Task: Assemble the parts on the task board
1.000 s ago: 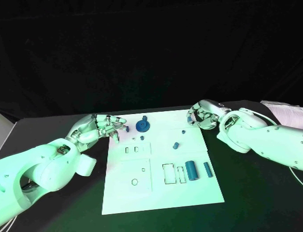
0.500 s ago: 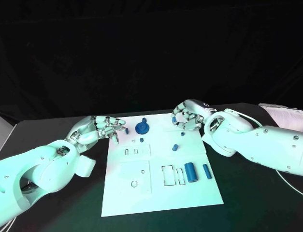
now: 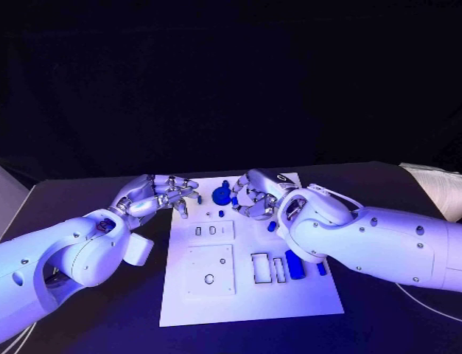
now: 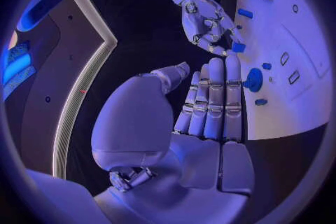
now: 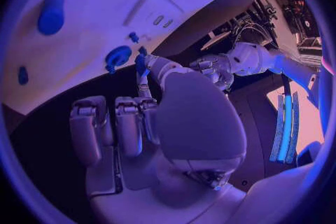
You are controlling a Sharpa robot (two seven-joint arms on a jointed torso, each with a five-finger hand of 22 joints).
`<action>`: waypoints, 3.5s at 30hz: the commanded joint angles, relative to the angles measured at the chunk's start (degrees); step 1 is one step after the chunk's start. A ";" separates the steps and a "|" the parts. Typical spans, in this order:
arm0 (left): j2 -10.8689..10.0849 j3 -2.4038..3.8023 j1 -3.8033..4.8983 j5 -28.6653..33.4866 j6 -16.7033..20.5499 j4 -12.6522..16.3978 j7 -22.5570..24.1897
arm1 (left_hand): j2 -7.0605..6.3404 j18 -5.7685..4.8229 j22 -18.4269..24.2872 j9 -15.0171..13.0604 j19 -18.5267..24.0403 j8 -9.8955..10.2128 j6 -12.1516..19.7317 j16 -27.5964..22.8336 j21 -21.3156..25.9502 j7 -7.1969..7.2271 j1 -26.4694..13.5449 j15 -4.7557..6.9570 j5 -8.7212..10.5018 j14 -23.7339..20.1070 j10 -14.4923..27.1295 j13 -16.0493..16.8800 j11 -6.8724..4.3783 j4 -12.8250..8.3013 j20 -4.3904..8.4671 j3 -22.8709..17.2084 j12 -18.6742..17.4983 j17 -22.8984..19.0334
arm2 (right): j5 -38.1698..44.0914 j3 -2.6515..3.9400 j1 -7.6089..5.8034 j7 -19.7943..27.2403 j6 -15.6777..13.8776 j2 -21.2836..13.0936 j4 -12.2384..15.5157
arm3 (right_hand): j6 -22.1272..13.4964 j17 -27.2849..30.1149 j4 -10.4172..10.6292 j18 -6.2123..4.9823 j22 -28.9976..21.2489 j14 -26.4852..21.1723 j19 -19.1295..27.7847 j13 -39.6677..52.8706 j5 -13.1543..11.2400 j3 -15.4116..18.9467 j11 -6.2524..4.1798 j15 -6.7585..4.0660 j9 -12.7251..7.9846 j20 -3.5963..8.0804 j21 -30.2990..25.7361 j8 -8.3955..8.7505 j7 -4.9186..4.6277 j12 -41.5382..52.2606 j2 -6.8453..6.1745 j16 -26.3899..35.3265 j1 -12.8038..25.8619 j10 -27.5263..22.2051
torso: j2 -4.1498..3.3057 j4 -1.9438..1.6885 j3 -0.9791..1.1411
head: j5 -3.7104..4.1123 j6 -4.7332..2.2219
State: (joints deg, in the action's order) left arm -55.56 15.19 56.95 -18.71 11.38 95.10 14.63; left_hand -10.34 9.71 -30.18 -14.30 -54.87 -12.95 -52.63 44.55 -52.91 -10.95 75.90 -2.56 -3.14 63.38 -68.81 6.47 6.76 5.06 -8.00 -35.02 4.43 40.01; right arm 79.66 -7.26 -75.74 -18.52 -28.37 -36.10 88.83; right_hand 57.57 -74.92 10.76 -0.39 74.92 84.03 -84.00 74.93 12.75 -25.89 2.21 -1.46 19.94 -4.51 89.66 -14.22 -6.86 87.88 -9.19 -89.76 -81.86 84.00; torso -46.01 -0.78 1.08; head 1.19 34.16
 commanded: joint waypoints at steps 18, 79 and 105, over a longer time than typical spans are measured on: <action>0.65 0.03 0.04 -2.62 -0.46 -0.28 -0.48 | -0.09 0.84 -0.07 -0.08 -0.21 0.25 0.45 0.33 -0.20 -0.05 -0.45 -0.06 0.04 0.40 0.37 0.09 0.07 -0.12 -0.11 0.04 -0.32 -0.02 | 8.05 -0.65 4.07 -11.07 -1.40 5.88 0.15 | 0.00 -15.08 -0.05 0.39 15.08 5.97 -6.00 12.56 -0.15 -0.41 -0.06 -0.37 1.54 0.38 0.34 -2.22 0.14 -0.23 -0.39 -0.24 1.07 3.61 | -0.12 -0.11 -0.08 | -1.44 2.41; 0.00 0.03 0.06 -2.71 -1.22 -0.46 -0.89 | 0.02 0.83 -0.09 -0.15 -0.18 0.28 0.45 0.36 -0.30 -0.07 -0.83 -0.10 0.05 0.45 0.41 0.11 0.10 0.12 -0.14 0.11 -0.30 -0.04 | 12.10 -0.78 5.72 -11.93 1.34 8.02 -2.89 | -1.04 -15.08 0.60 0.39 15.08 5.97 -6.00 12.47 -1.15 0.82 0.23 -0.10 1.69 0.14 0.34 -2.66 -0.14 -0.35 -3.36 -0.24 4.12 3.54 | -0.06 -0.04 -0.05 | -1.97 4.05; 0.21 0.03 0.05 -2.84 -2.04 -0.64 -1.18 | -0.06 0.84 -0.09 -0.17 -0.14 0.35 0.55 0.36 -0.34 -0.06 -0.90 -0.10 0.05 0.43 0.53 0.10 0.10 0.12 -0.16 0.14 -0.34 -0.05 | 11.39 -0.89 5.76 -10.59 0.78 7.98 -3.18 | -3.53 -15.08 1.31 0.39 15.08 5.97 -6.00 10.25 -1.90 2.52 1.01 0.53 1.02 -0.37 0.34 -1.58 -1.06 -2.55 -5.00 -0.24 4.96 1.33 | -0.10 0.01 -0.06 | -2.04 4.22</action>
State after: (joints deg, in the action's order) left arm -55.47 15.19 56.99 -21.33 10.51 94.41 13.31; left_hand -10.34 9.71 -30.18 -14.42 -54.87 -12.95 -52.43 44.55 -52.90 -11.15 75.45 -2.56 -3.14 63.37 -68.60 6.50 6.97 5.06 -8.00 -35.02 4.43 40.01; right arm 90.97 -8.13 -70.02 -30.02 -28.25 -28.11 85.56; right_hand 54.42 -74.94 12.10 -0.39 74.90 84.03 -83.99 74.92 11.19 -23.72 2.78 -1.45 21.02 -4.52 89.66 -16.04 -7.99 85.73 -13.81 -89.76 -77.14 84.14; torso -46.08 -0.79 1.02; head -0.85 38.38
